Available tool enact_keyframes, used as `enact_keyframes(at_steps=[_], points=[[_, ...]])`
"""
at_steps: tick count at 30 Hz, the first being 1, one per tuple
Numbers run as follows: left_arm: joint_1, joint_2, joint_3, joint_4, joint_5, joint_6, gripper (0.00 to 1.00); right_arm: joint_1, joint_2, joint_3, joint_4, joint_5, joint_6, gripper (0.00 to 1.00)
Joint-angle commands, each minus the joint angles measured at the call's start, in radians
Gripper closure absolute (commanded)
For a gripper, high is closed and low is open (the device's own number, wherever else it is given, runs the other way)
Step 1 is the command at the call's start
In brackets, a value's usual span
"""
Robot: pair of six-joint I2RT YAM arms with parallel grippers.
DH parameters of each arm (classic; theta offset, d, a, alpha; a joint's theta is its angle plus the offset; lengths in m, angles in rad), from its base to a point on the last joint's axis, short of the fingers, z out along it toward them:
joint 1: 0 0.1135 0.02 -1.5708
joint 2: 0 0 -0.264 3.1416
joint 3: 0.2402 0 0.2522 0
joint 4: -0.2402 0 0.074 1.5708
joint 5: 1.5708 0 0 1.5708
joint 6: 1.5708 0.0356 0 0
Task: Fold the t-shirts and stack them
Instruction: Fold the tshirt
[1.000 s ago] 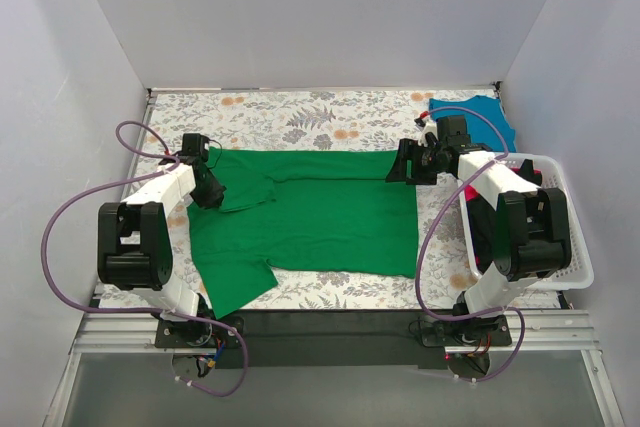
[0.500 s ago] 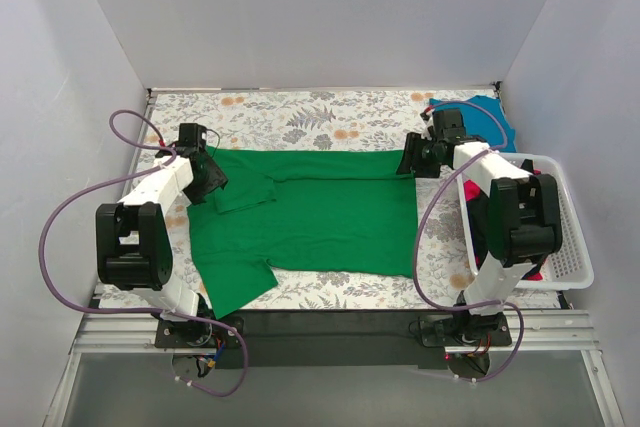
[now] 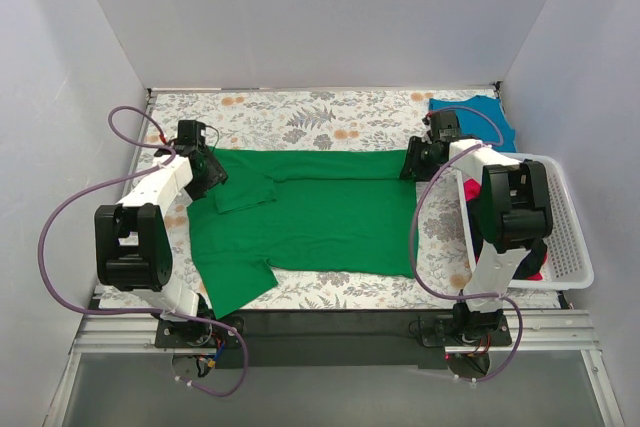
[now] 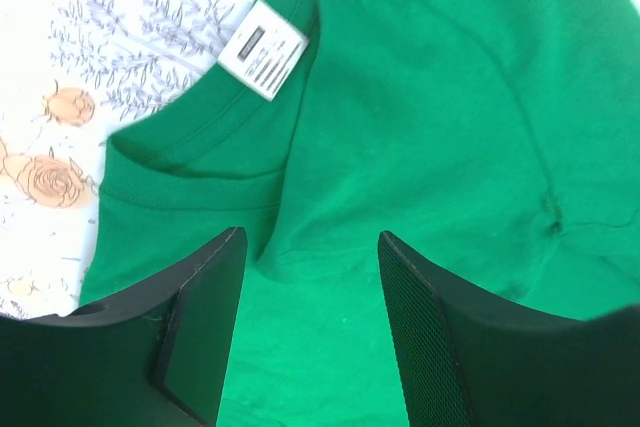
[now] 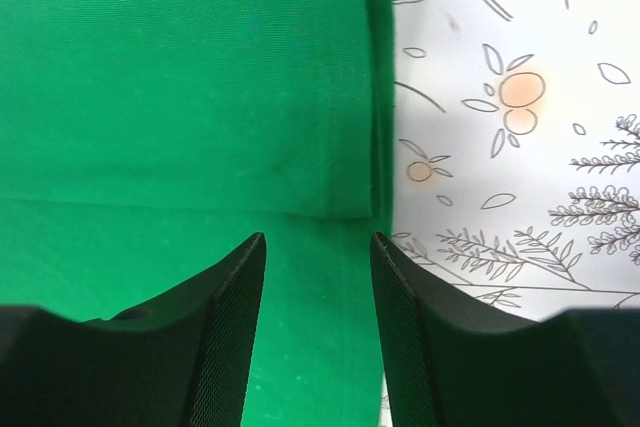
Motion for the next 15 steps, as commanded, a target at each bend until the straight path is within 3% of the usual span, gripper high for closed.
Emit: enact_keyframes(at_steps=[1, 15], points=[[0.005, -0.063, -0.023, 0.004, 0.020, 0.016, 0.46, -0.009, 0.017, 0.045, 0.032, 0.011, 0.023, 0.48], [0.005, -0.069, -0.086, 0.008, 0.024, 0.016, 0.46, -0.014, 0.052, 0.063, 0.054, -0.021, 0.042, 0.53]])
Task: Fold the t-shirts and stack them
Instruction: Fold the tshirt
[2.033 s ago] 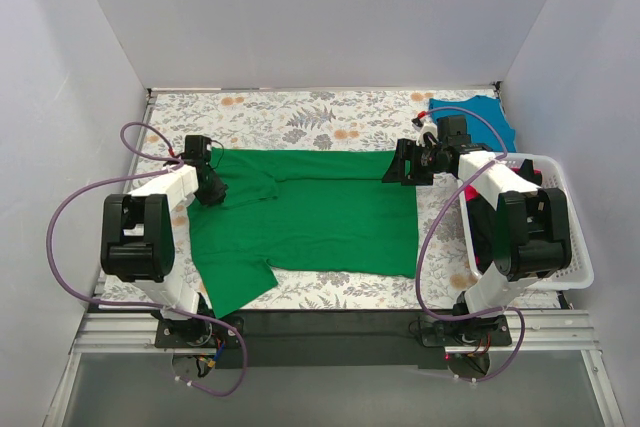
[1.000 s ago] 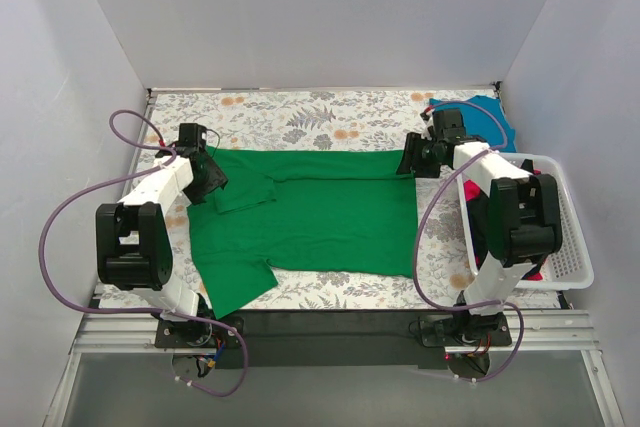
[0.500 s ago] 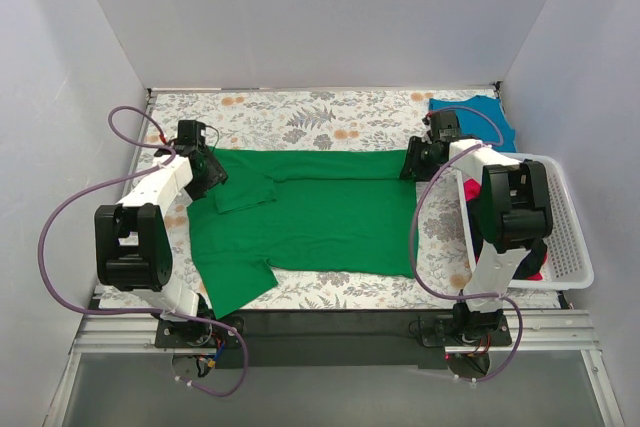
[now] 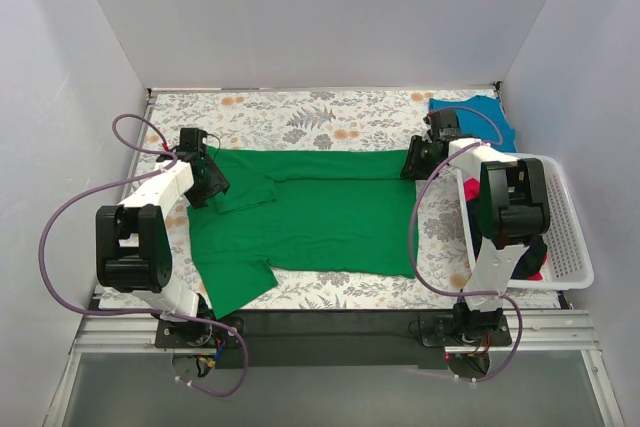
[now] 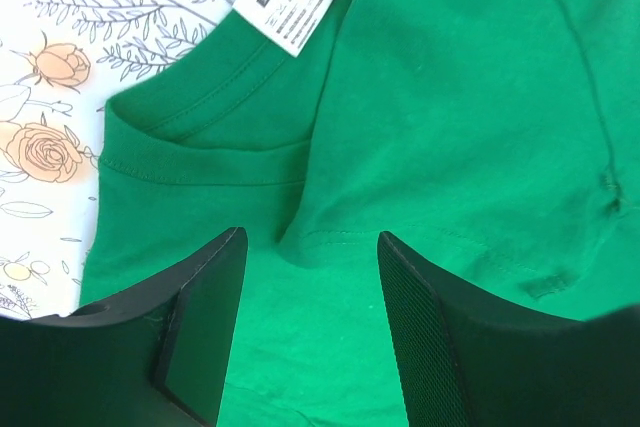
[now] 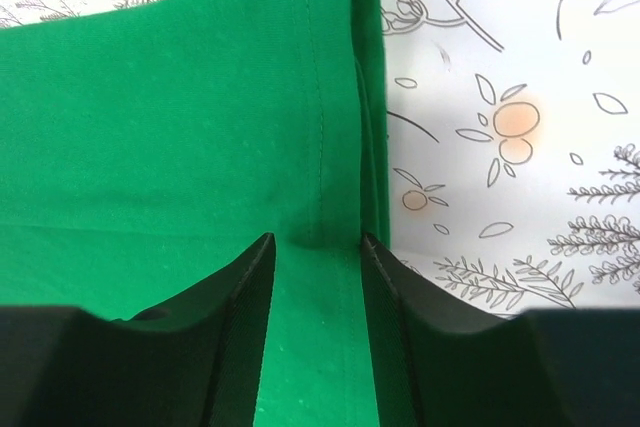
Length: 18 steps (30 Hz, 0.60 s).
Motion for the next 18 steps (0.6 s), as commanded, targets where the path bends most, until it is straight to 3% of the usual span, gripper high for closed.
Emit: enact_keyframes(at_steps=[1, 6, 12, 18], points=[[0.005, -0.057, -0.017, 0.004, 0.002, 0.010, 0.46, -0.003, 0.012, 0.048, 0.032, -0.021, 0.015, 0.55], [0.005, -0.061, -0.043, 0.006, -0.007, 0.010, 0.48, -0.005, 0.008, 0.045, 0.029, -0.017, 0.015, 0.65], [0.005, -0.064, -0.055, -0.008, -0.016, 0.006, 0.52, -0.006, -0.043, 0.010, 0.027, -0.003, 0.011, 0.96], [0.005, -0.064, -0.059, -0.020, -0.027, 0.003, 0.53, -0.010, -0.086, 0.001, -0.005, -0.017, 0.008, 0.99]])
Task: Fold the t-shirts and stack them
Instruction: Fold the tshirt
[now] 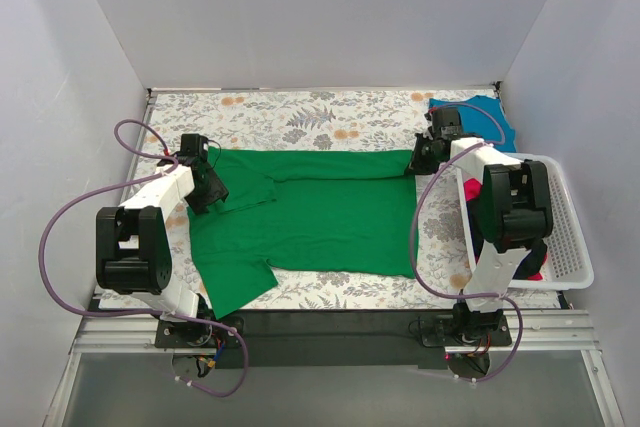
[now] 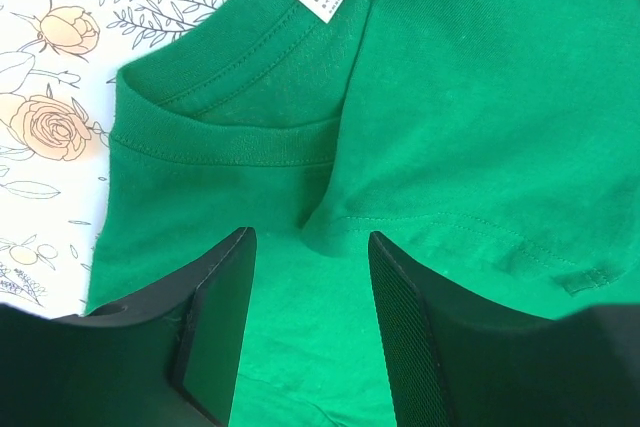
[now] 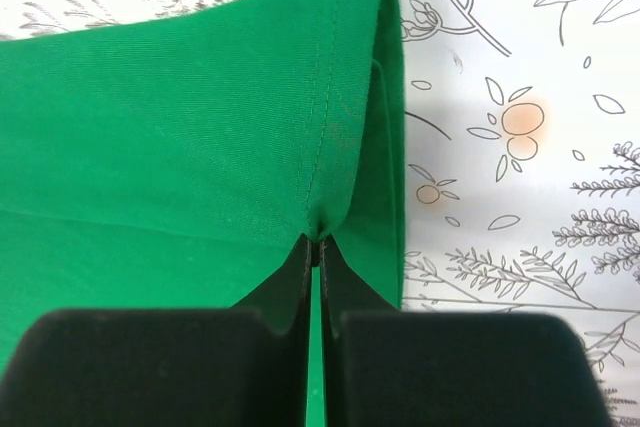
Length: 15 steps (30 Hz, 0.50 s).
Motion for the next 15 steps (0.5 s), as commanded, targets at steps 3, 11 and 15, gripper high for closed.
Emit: enact_keyframes(at_steps=[3, 11, 15], points=[[0.005, -0.046, -0.021, -0.006, -0.027, -0.002, 0.52, -0.010, -0.068, -0.001, -0.018, -0.015, -0.009, 0.99], [0.005, -0.011, -0.039, 0.031, 0.007, -0.022, 0.52, -0.010, -0.040, 0.000, -0.028, -0.055, -0.019, 0.99], [0.005, 0.004, -0.046, 0.056, 0.042, -0.025, 0.59, -0.008, -0.032, 0.005, -0.028, -0.059, -0.024, 0.99]])
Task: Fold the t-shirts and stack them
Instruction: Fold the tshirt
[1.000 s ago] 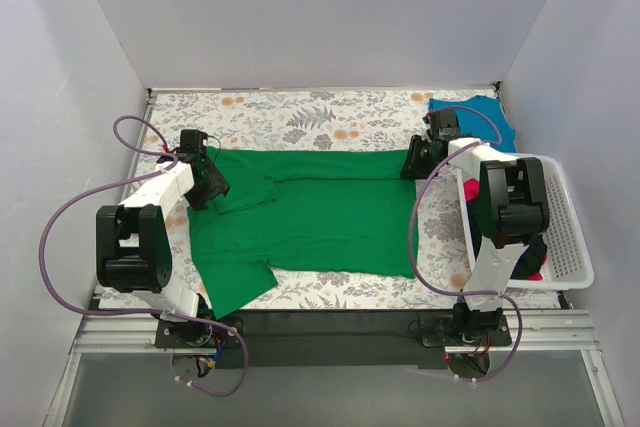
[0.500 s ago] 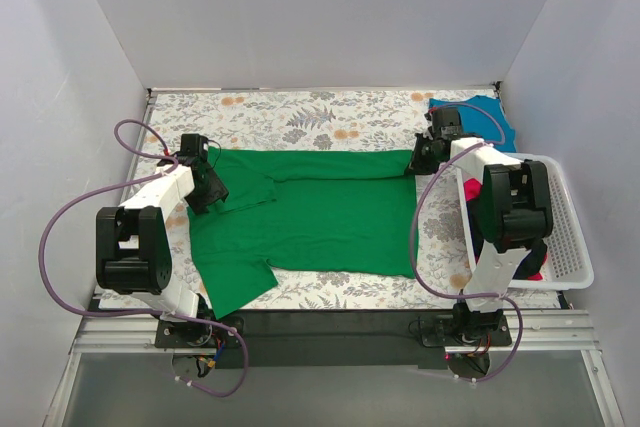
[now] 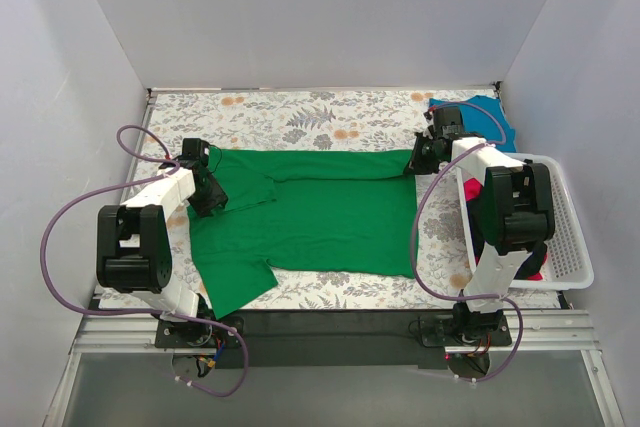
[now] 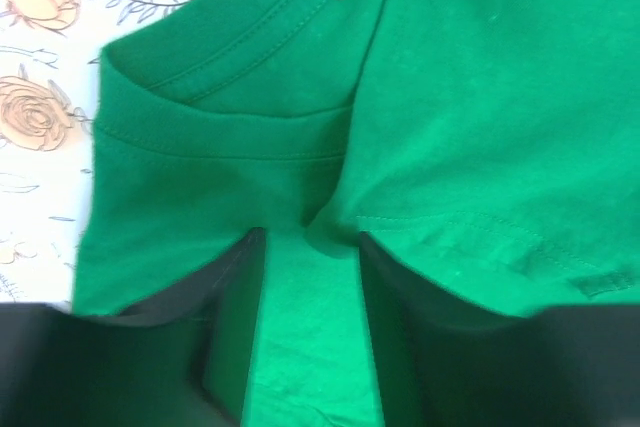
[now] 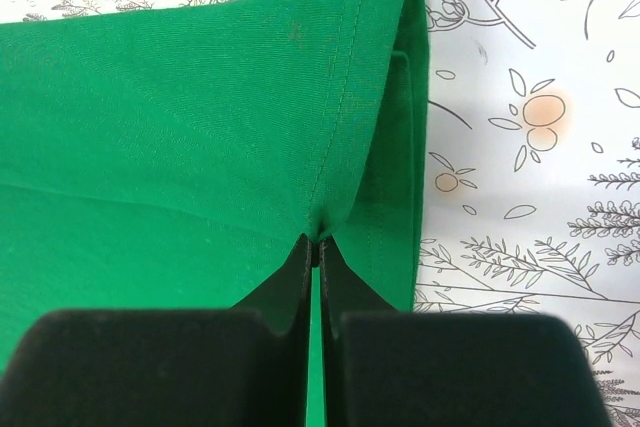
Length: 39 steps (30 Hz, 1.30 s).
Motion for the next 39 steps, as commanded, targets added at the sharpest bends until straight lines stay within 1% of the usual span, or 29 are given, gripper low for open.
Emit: enact_keyframes(at_steps=[1, 3, 7, 11, 14, 15, 16, 17, 18, 20, 22, 24, 27, 31, 32, 39], points=[[0.005, -0.004, -0.007, 0.038, 0.031, -0.009, 0.64, -0.008, 0.000, 0.004, -0.010, -0.021, -0.012, 0.99], [0.005, -0.003, -0.002, 0.041, 0.034, -0.009, 0.70, -0.008, 0.000, 0.006, -0.011, -0.021, -0.012, 0.99], [0.005, -0.001, 0.004, 0.042, 0.035, -0.006, 0.93, -0.008, 0.000, 0.006, -0.011, -0.022, -0.012, 0.99], [0.005, 0.002, 0.002, 0.041, 0.043, -0.001, 1.00, -0.008, 0.002, 0.007, -0.011, -0.022, -0.015, 0.99], [0.005, -0.001, -0.002, 0.035, 0.023, -0.001, 1.00, -0.009, -0.002, 0.009, -0.011, -0.022, -0.017, 0.99], [0.005, -0.001, -0.004, 0.032, 0.015, -0.006, 0.97, -0.008, -0.002, 0.010, -0.011, -0.025, -0.017, 0.99], [0.005, -0.003, -0.004, 0.030, 0.011, -0.007, 0.91, -0.009, -0.002, 0.010, -0.011, -0.025, -0.018, 0.99], [0.005, -0.004, -0.005, 0.032, 0.006, -0.007, 0.85, -0.008, -0.002, 0.009, -0.011, -0.025, -0.018, 0.99], [0.005, -0.006, -0.007, 0.033, 0.003, -0.009, 0.76, -0.009, -0.002, 0.010, -0.011, -0.027, -0.018, 0.99], [0.005, -0.007, -0.012, 0.044, 0.004, -0.007, 0.71, -0.009, 0.000, 0.007, -0.010, -0.030, -0.018, 0.99], [0.005, 0.000, -0.018, 0.055, 0.011, -0.006, 0.69, -0.009, 0.003, 0.007, -0.011, -0.032, -0.018, 0.99], [0.005, 0.014, -0.021, 0.070, 0.014, -0.003, 0.69, -0.008, 0.003, 0.004, -0.011, -0.032, -0.020, 0.99], [0.005, 0.028, -0.018, 0.078, 0.018, 0.002, 0.73, -0.009, 0.003, 0.001, -0.013, -0.030, -0.023, 0.99], [0.005, 0.030, -0.015, 0.081, 0.012, 0.006, 0.88, -0.008, -0.002, 0.001, -0.013, -0.028, -0.023, 0.99], [0.005, 0.024, -0.010, 0.070, 0.009, 0.008, 0.94, -0.009, -0.003, 0.002, -0.013, -0.030, -0.023, 0.99], [0.005, -0.029, 0.073, -0.025, -0.049, 0.000, 0.99, -0.008, -0.015, 0.007, -0.019, -0.024, -0.029, 0.99]])
